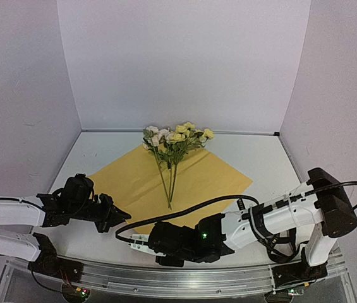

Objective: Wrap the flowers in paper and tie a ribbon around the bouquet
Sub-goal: Pass from the left arm to the right

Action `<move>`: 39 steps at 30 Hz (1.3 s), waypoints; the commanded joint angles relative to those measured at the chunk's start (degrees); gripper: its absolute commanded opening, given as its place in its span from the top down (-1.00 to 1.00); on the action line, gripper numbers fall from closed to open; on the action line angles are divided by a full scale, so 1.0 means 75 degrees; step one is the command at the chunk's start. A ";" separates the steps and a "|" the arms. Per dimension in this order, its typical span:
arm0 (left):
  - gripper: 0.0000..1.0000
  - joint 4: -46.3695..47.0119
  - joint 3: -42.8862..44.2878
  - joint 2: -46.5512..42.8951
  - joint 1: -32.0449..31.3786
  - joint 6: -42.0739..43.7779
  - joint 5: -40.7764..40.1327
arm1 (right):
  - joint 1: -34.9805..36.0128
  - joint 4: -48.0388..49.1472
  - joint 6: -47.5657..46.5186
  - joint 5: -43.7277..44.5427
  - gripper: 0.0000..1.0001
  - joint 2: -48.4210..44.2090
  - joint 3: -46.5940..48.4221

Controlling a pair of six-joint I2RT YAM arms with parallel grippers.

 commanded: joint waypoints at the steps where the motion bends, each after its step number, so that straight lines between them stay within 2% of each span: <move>1: 1.00 0.0157 -0.0060 -0.0271 0.0030 -0.0206 -0.0038 | 0.0209 0.0174 -0.0208 0.0290 -0.11 -0.0091 -0.0256; 7: 1.00 0.0119 -0.0071 -0.0321 0.0040 -0.0218 -0.0027 | 0.0375 0.0393 -0.0312 0.0684 -0.24 0.0048 -0.0259; 13: 0.99 0.0058 -0.0076 -0.0289 0.0041 -0.0177 -0.0023 | 0.0402 0.0536 -0.0578 0.1061 -0.21 0.0142 -0.0117; 15: 1.00 0.0027 -0.0086 -0.0307 0.0039 -0.0163 -0.0040 | 0.0404 0.0539 -0.0626 0.1084 0.02 0.0161 -0.0060; 17: 0.99 -0.0051 -0.0105 -0.0348 0.0036 -0.0141 -0.0074 | 0.0403 0.0541 -0.0687 0.1126 0.33 0.0180 0.0015; 20: 0.90 -0.0239 -0.0138 -0.0431 0.0031 -0.0035 -0.0099 | 0.0402 0.0386 -0.0794 0.1074 0.74 0.0149 0.0107; 21: 0.81 -0.0403 -0.0125 -0.0471 0.0030 0.0053 -0.0124 | 0.0402 0.0226 -0.0823 0.0959 0.85 0.0118 0.0157; 23: 0.48 -0.0962 -0.0013 -0.0602 0.0030 0.0392 -0.0208 | 0.0402 -0.0226 -0.0841 0.0619 1.00 0.0001 0.0292; 26: 0.18 -0.2296 0.0416 -0.0974 0.0031 0.1129 -0.0463 | 0.0386 -0.1228 -0.0792 -0.0156 1.00 -0.0147 0.0646; 29: 0.01 -0.3616 0.1106 -0.1459 0.0042 0.1928 -0.0933 | 0.0339 -0.2476 -0.0549 -0.1150 1.00 -0.0136 0.1274; 34: 0.02 -0.5175 0.2068 -0.1696 0.0030 0.3062 -0.1245 | 0.0314 -0.3706 -0.0169 -0.2414 1.00 0.0035 0.2088; 39: 0.14 -0.5625 0.2580 -0.1523 0.0041 0.4008 -0.1137 | 0.0284 -0.4444 -0.0096 -0.2722 1.00 0.0257 0.2666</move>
